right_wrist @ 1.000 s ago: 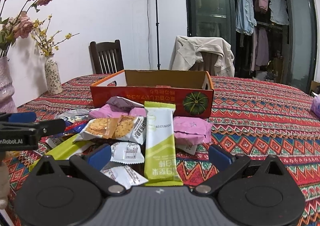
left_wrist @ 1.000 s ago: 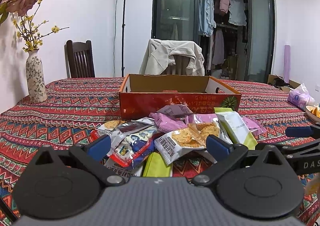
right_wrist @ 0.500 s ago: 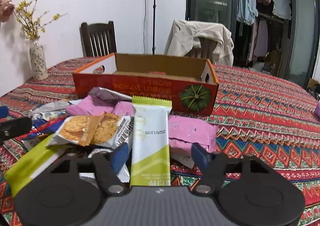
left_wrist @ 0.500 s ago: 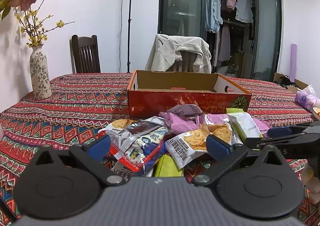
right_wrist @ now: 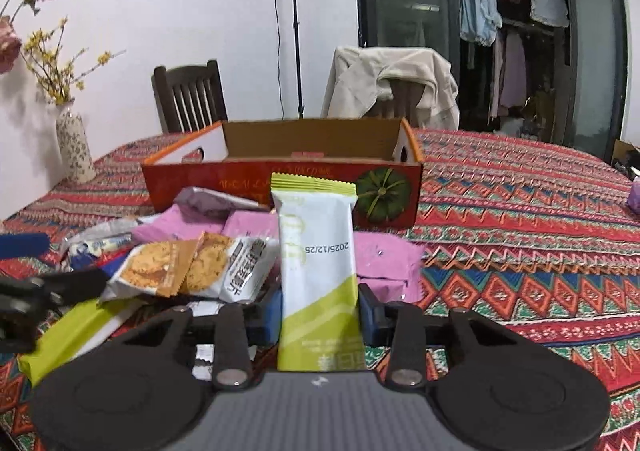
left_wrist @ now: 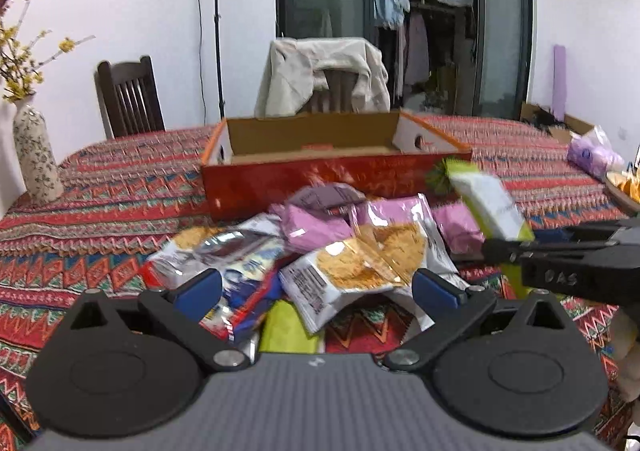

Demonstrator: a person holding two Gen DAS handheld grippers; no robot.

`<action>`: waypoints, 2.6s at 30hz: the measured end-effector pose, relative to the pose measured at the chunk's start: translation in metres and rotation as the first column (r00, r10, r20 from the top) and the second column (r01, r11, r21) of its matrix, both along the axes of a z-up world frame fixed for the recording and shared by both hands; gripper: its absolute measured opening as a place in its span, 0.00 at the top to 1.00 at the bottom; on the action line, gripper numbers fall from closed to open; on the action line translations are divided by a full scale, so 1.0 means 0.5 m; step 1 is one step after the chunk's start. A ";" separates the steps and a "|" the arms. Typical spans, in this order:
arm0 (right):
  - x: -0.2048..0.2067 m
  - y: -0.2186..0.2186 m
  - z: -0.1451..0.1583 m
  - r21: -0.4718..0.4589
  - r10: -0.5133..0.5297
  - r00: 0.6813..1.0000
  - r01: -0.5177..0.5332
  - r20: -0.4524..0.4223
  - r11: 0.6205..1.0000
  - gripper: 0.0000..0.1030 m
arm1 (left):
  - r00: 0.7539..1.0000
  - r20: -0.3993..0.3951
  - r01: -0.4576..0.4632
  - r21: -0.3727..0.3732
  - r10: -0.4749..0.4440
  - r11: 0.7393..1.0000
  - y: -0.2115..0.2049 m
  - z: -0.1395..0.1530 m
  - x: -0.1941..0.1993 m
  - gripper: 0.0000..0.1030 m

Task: Organize snacks
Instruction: 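Grasp the green-and-white bar with the right tool while the left tool grasps a cracker packet, then carry both packets into the orange box and open both tools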

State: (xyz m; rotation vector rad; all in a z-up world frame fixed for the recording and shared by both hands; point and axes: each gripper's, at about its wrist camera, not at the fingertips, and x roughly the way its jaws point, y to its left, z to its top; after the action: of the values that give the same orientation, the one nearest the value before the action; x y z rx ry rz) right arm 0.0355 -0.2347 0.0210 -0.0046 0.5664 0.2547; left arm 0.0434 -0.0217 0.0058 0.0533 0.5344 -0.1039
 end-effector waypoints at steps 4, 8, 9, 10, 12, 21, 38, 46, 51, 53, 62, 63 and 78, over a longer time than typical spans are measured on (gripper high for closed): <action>-0.013 -0.009 0.007 0.012 -0.002 1.000 0.002 0.016 1.000 0.64 | 0.999 -0.048 0.000 0.059 0.002 0.998 -0.027 -0.022 0.017 0.00; -0.023 -0.021 0.008 0.020 -0.004 1.000 0.004 0.015 1.000 0.64 | 0.997 -0.071 -0.025 0.155 0.036 0.988 -0.046 -0.045 0.037 0.01; -0.025 -0.024 0.009 0.022 -0.007 1.000 0.006 0.017 1.000 0.64 | 0.997 -0.069 -0.027 0.173 0.039 0.985 -0.048 -0.048 0.040 0.02; -0.027 -0.027 0.009 0.026 -0.009 1.000 0.008 0.019 1.000 0.64 | 0.997 -0.061 -0.030 0.197 0.042 0.980 -0.055 -0.051 0.044 0.05; -0.029 -0.032 0.010 0.033 -0.012 1.000 0.011 0.020 0.999 0.64 | 0.998 -0.044 -0.033 0.231 0.044 0.972 -0.066 -0.055 0.049 0.11; -0.033 -0.037 0.012 0.033 -0.009 1.000 0.008 0.022 0.999 0.64 | 1.000 -0.012 -0.003 0.200 0.005 0.980 -0.064 -0.061 0.062 0.67; -0.041 -0.037 0.032 0.024 -0.017 0.999 0.016 0.041 1.000 0.64 | 0.996 0.088 0.028 0.021 -0.030 0.999 -0.017 0.019 0.002 0.71; -0.030 -0.038 0.061 0.015 -0.022 0.997 0.021 0.070 1.000 0.64 | 0.992 0.119 0.036 -0.016 -0.034 0.999 -0.017 0.055 0.014 0.71; -0.010 -0.037 0.080 0.018 -0.031 0.996 0.029 0.086 0.999 0.64 | 0.991 0.133 0.035 -0.033 -0.030 0.999 -0.019 0.078 0.036 0.71; 0.002 -0.039 0.090 0.022 -0.035 0.995 0.033 0.096 0.999 0.64 | 0.990 0.134 0.036 -0.043 -0.030 0.998 -0.019 0.090 0.051 0.71; 0.071 -0.035 0.141 0.028 -0.041 0.990 0.038 0.136 0.999 0.64 | 0.989 0.149 0.020 -0.065 -0.010 0.998 -0.028 0.143 0.134 0.71; 0.081 -0.034 0.146 0.026 -0.043 0.989 0.039 0.140 0.999 0.64 | 0.988 0.152 0.014 -0.067 -0.004 0.998 -0.029 0.150 0.146 0.71; 0.307 -0.016 0.196 0.034 -0.121 0.986 0.118 0.117 0.992 0.64 | 0.988 0.113 -0.089 -0.115 0.102 0.989 -0.035 0.190 0.360 0.71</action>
State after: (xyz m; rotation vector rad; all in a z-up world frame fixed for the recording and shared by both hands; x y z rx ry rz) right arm 0.1889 -0.2427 0.1188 0.0401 0.4425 0.1438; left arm 0.2233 -0.0390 0.1010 -0.0732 0.4112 -0.0356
